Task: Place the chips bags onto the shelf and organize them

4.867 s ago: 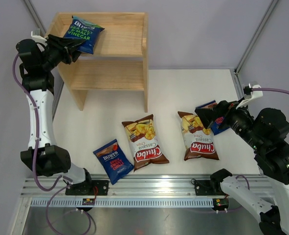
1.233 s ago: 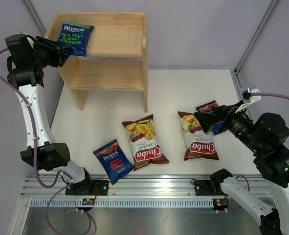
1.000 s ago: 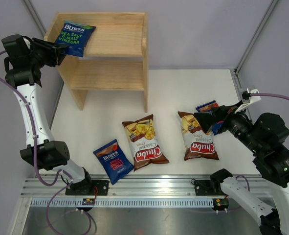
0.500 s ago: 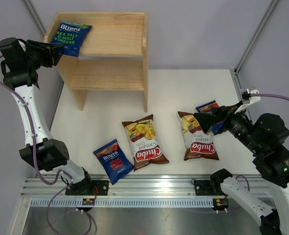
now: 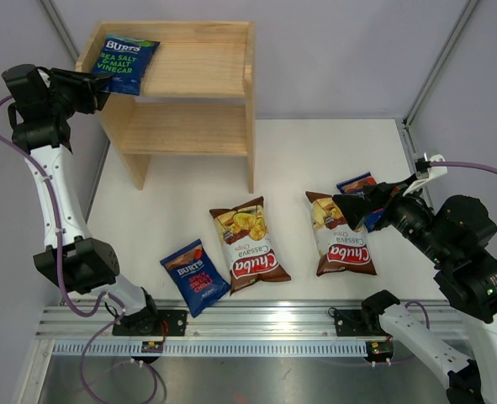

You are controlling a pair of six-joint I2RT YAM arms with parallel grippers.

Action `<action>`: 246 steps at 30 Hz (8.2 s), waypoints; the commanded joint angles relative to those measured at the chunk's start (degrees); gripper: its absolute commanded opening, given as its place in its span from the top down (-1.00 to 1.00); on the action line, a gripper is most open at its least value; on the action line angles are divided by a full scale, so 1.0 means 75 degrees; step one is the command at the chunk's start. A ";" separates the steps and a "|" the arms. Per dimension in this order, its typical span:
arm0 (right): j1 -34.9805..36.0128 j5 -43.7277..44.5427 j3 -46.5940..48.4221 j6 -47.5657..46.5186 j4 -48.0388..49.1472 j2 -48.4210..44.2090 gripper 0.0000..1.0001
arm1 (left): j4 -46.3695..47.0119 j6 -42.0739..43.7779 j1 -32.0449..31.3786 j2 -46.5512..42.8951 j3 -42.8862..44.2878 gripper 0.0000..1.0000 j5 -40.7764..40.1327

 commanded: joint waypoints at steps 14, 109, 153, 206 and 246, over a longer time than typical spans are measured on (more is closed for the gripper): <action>0.0002 -0.0065 -0.0019 -0.0121 0.0279 -0.0060 -0.99 | 0.1028 -0.0233 -0.0341 -0.1296 -0.0999 -0.40 -0.1247; 0.4116 -0.4366 0.3813 -0.2265 0.3162 1.2807 -0.10 | -0.3590 0.7303 -0.2755 -1.0367 -0.6753 -0.98 -0.3474; 0.4104 0.0906 0.2594 0.0090 0.2366 0.6859 1.00 | -0.2935 0.6718 -0.3025 -1.0284 -0.6048 -0.98 -0.3006; 0.3659 -0.1015 0.4576 0.2352 0.3630 0.5766 1.00 | 1.7012 -0.1463 -0.7266 -0.5409 -1.2566 -0.98 -0.3087; 0.3553 0.1516 0.1036 0.1415 0.4638 0.3503 1.00 | 1.5887 -0.0549 -0.7396 -0.7097 -1.3116 0.09 -0.3521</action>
